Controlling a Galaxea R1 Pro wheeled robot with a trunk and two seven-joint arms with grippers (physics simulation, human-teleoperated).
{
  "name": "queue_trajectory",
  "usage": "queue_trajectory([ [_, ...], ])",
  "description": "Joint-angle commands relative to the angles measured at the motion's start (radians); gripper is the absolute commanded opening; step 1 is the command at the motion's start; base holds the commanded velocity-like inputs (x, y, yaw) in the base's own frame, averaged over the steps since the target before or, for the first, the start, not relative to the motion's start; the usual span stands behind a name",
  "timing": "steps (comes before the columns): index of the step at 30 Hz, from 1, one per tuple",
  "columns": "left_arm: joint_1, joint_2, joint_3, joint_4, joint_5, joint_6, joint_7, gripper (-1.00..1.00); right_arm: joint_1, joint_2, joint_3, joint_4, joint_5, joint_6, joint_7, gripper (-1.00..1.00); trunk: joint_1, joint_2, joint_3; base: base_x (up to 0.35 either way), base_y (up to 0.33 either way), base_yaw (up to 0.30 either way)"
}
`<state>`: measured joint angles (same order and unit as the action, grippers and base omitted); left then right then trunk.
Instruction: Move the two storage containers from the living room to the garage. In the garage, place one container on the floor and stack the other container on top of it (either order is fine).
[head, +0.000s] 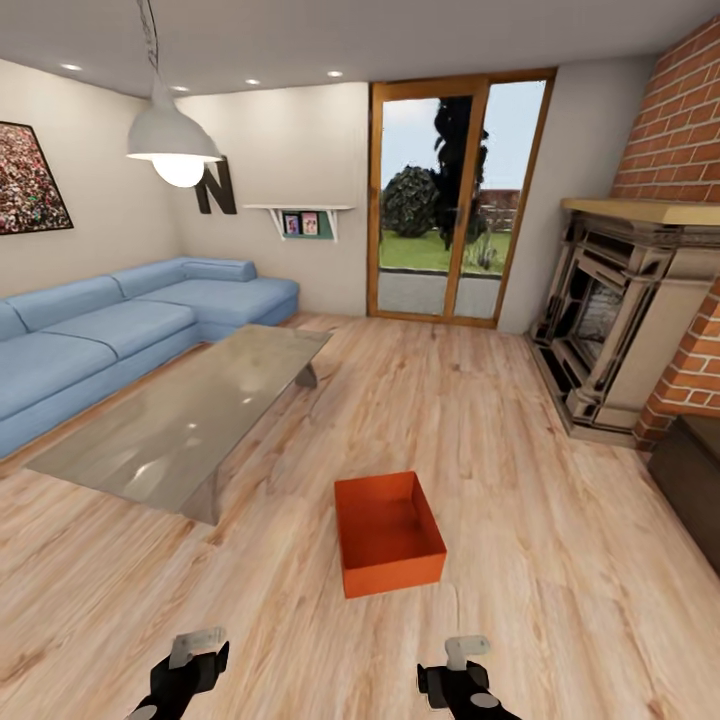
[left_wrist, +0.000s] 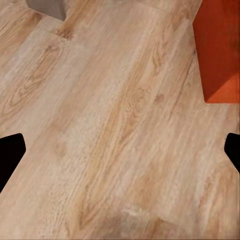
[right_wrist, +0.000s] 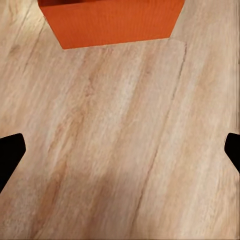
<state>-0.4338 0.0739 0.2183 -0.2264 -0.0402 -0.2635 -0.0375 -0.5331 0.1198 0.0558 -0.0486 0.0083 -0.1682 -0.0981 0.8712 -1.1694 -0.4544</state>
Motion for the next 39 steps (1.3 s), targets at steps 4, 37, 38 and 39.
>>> queue_trajectory([
  [4, -0.001, 0.000, 0.007, 0.001, -0.004, -0.003, -0.004, 1.00, -0.001, 0.000, 0.006, 0.001, 0.001, -0.002, -0.005, 1.00, 0.000, -0.001, -0.001, 0.237, -0.258, 0.000],
  [37, -0.001, 0.000, 0.007, 0.001, -0.004, -0.003, -0.004, 1.00, -0.001, 0.000, 0.006, 0.001, 0.001, -0.002, -0.005, 1.00, 0.000, -0.001, -0.001, 0.238, -0.255, 0.001],
  [38, -0.001, 0.000, 0.007, 0.001, -0.004, -0.003, -0.004, 1.00, -0.001, 0.000, 0.006, 0.001, 0.001, -0.002, -0.005, 1.00, 0.000, -0.001, -0.001, 0.172, -0.152, 0.044],
  [39, -0.001, 0.000, 0.007, 0.001, -0.004, -0.003, -0.004, 1.00, -0.001, 0.001, 0.006, 0.001, 0.001, -0.002, -0.005, 1.00, 0.000, -0.001, -0.001, 0.143, -0.122, 0.063],
])
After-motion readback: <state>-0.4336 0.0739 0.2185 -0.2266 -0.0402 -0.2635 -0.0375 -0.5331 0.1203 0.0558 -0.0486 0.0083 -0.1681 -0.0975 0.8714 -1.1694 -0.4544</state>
